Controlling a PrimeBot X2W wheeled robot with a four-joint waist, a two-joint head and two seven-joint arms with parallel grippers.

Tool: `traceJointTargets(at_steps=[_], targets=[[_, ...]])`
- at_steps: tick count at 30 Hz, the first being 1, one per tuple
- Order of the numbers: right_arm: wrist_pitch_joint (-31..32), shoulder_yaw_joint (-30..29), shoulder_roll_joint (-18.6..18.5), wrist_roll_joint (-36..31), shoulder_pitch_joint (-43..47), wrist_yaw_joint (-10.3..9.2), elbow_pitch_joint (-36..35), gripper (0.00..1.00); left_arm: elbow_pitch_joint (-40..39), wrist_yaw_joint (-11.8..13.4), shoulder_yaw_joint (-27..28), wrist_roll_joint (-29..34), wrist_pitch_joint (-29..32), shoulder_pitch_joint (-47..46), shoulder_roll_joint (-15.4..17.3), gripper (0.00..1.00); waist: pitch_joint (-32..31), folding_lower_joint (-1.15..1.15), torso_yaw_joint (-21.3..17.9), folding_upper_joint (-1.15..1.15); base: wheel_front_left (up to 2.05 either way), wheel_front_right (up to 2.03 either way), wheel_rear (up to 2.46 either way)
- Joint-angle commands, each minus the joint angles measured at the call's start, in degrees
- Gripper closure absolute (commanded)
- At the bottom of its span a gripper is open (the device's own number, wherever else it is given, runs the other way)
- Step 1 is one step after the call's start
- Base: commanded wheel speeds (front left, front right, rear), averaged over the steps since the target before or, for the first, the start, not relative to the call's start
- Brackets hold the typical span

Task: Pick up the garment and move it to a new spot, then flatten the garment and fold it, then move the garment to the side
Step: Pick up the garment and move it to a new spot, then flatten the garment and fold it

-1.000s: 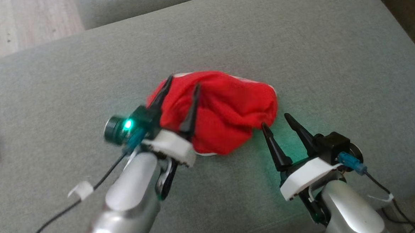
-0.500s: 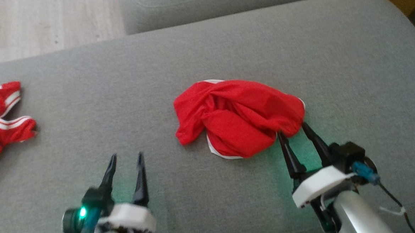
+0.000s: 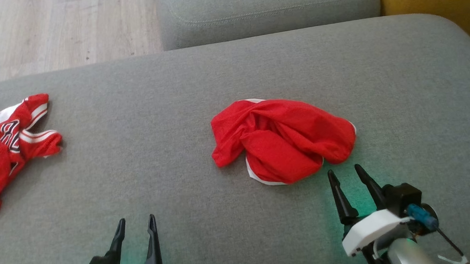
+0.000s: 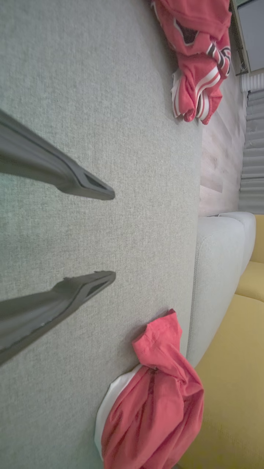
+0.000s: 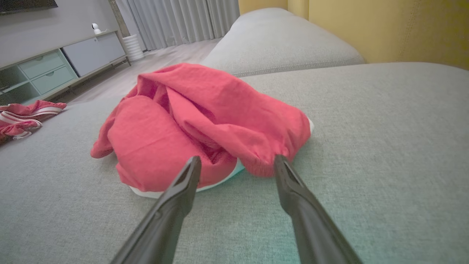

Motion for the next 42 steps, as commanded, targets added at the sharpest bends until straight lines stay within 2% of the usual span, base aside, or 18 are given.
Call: traceJointTargets(at_steps=[1,8,14,20,26,27,28,29,32,36,42], targets=[[-0.22,0.41,0.43,-0.02,-1.55,0.20,-0.71,0.00,-1.73,-0.42,1.70,0.68,-0.54,-2.47,-0.05,0.00,0.47,0.01,0.47,-0.01,0.00,0.00,0.00],[-0.22,-2.51,0.43,1.60,-5.37,0.20,1.52,0.00,-2.13,-0.47,-0.22,0.01,-0.54,-4.47,-0.08,0.00,3.09,0.01,1.97,-0.01,0.00,0.00,0.00],[-0.22,-9.94,0.43,1.67,-12.92,0.20,4.55,0.00,-2.22,-0.21,-2.20,-0.11,-0.54,-6.40,-0.08,0.00,7.05,0.01,4.09,-0.01,0.00,0.00,0.00],[-0.22,-16.53,0.43,-1.23,-18.78,0.20,13.26,0.00,-1.60,-0.28,-3.58,-0.19,-0.54,-8.16,-0.09,0.00,9.97,0.01,6.28,-0.01,0.00,0.00,0.00],[-0.18,-16.92,0.43,-1.86,-21.32,0.20,23.52,0.00,-1.46,0.03,-4.34,-0.63,-0.54,-8.82,-0.09,0.00,11.06,0.01,7.52,-0.01,0.00,0.00,0.00],[-0.19,-16.48,0.43,-1.49,-21.56,0.20,24.62,0.12,-1.50,0.10,-4.40,-0.70,-0.54,-8.87,-0.09,0.00,11.14,0.01,7.60,-0.01,0.00,0.00,0.00],[-0.19,-16.06,0.43,-1.11,-21.72,0.20,25.43,0.65,-1.52,0.15,-4.45,-0.75,-0.54,-8.94,-0.09,0.00,11.19,0.01,7.63,-0.01,0.00,0.00,0.00],[-0.20,-15.72,0.43,-0.64,-21.85,0.20,25.78,1.00,-1.51,0.21,-4.50,-0.82,-0.54,-9.00,-0.09,0.00,11.20,0.01,7.64,-0.01,0.00,0.00,0.00],[-0.20,-15.77,0.43,0.21,-21.58,0.20,23.37,1.00,-1.69,0.39,-4.62,-1.28,-0.54,-9.25,-0.09,0.00,11.02,0.01,7.63,-0.01,0.00,0.00,0.00],[-0.21,-17.24,-0.49,-1.12,-21.76,0.20,14.59,1.00,-2.09,0.48,-5.15,-2.07,-0.54,-9.40,-0.09,0.00,10.14,0.01,8.14,-0.01,0.00,0.00,0.00],[-0.21,-14.22,-3.34,-2.86,-29.81,0.20,1.37,1.00,-2.12,0.73,-6.87,-3.69,-0.54,-9.08,-0.09,0.00,7.57,0.01,11.17,-0.01,0.00,0.00,0.00]])
